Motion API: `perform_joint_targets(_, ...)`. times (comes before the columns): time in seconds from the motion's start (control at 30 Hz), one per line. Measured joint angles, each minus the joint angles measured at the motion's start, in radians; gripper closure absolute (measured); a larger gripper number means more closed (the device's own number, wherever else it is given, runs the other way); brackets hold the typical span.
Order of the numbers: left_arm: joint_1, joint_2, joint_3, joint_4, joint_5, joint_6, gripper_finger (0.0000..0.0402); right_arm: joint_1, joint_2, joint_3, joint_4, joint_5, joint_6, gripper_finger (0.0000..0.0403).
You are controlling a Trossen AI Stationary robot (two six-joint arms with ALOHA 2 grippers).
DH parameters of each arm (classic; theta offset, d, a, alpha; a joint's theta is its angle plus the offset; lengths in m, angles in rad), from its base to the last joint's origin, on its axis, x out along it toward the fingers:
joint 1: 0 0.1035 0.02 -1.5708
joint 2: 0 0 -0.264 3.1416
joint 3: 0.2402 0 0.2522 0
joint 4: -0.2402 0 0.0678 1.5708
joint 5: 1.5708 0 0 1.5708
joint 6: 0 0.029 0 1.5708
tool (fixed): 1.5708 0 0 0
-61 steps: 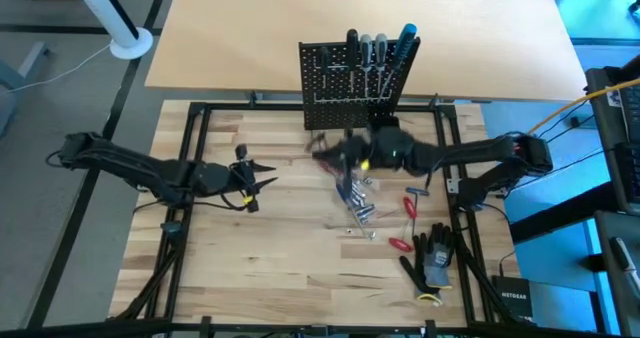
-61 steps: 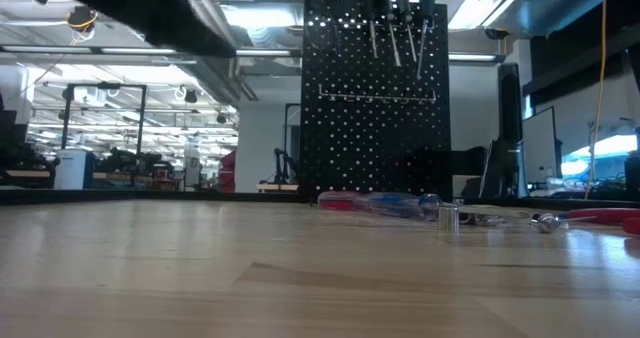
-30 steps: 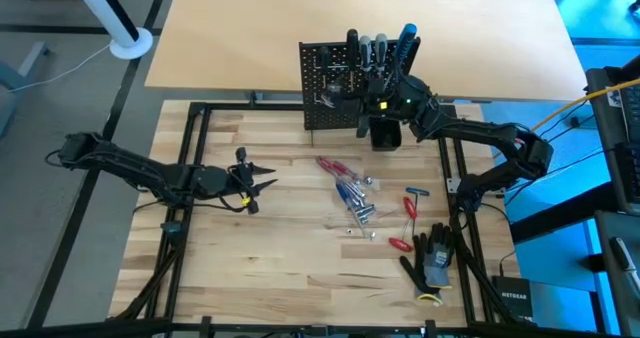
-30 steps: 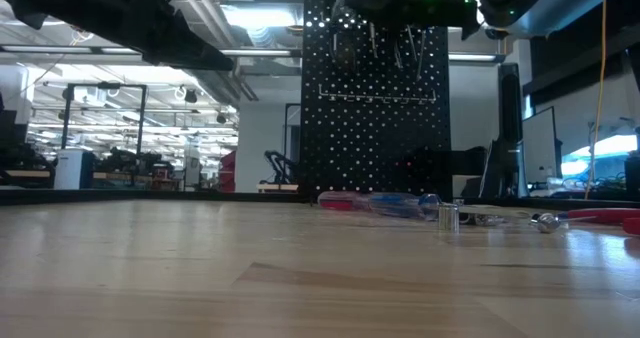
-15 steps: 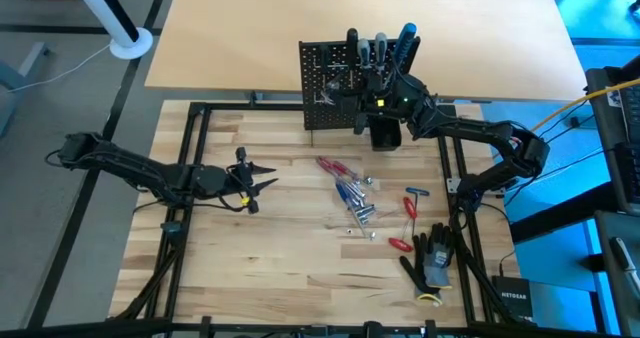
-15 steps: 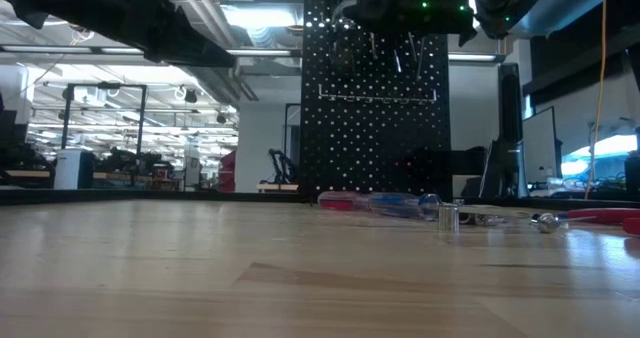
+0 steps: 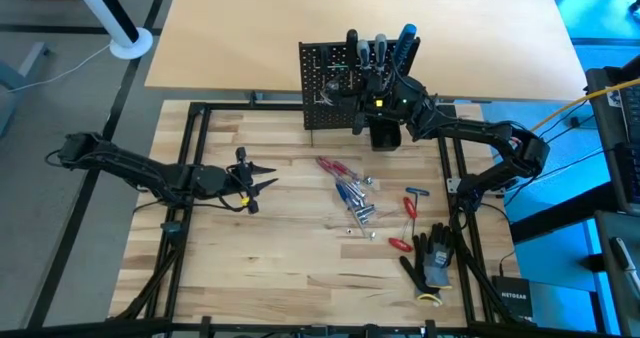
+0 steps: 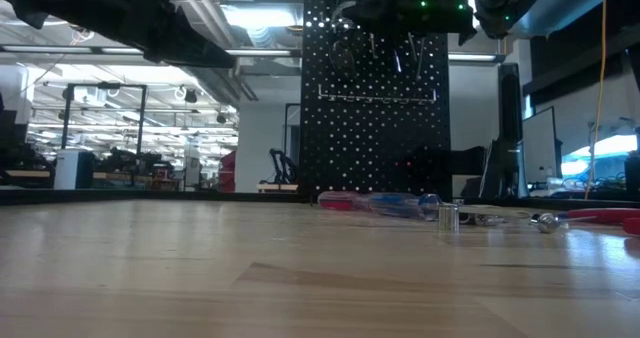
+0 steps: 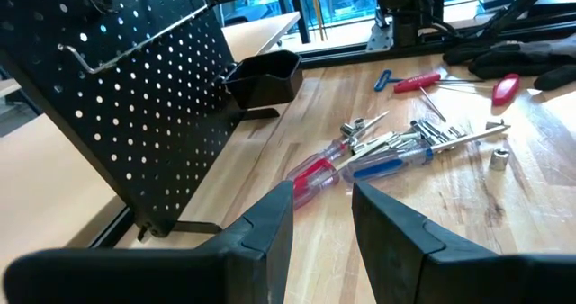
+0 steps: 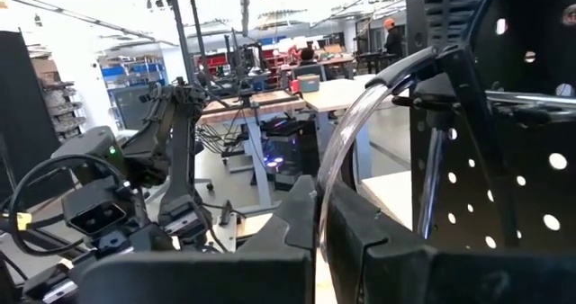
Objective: Hang tools onto peg board
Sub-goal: Hang the black safety glasses on the peg board
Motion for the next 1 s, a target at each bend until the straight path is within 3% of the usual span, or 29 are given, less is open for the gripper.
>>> perform_joint_targets(0.27,-0.001,0.000,0.000,-0.006,0.000,-0.014,0.0295,0.010,-0.007,0.000,-0.001,0.023,0.040,0.0391)
perform_joint_targets(0.47,-0.001,0.000,0.000,-0.006,0.000,-0.021,0.0295,0.050,-0.018,0.007,-0.002,0.133,0.035,0.0391)
perform_joint_targets(0.83,-0.001,0.000,0.000,-0.005,0.000,-0.021,0.0295,0.137,-0.017,0.099,-0.169,0.364,-0.032,0.0391)
perform_joint_targets(1.0,-0.001,0.000,0.000,-0.007,0.000,-0.030,0.0295,0.165,-0.017,0.104,-0.188,0.394,-0.050,0.0391)
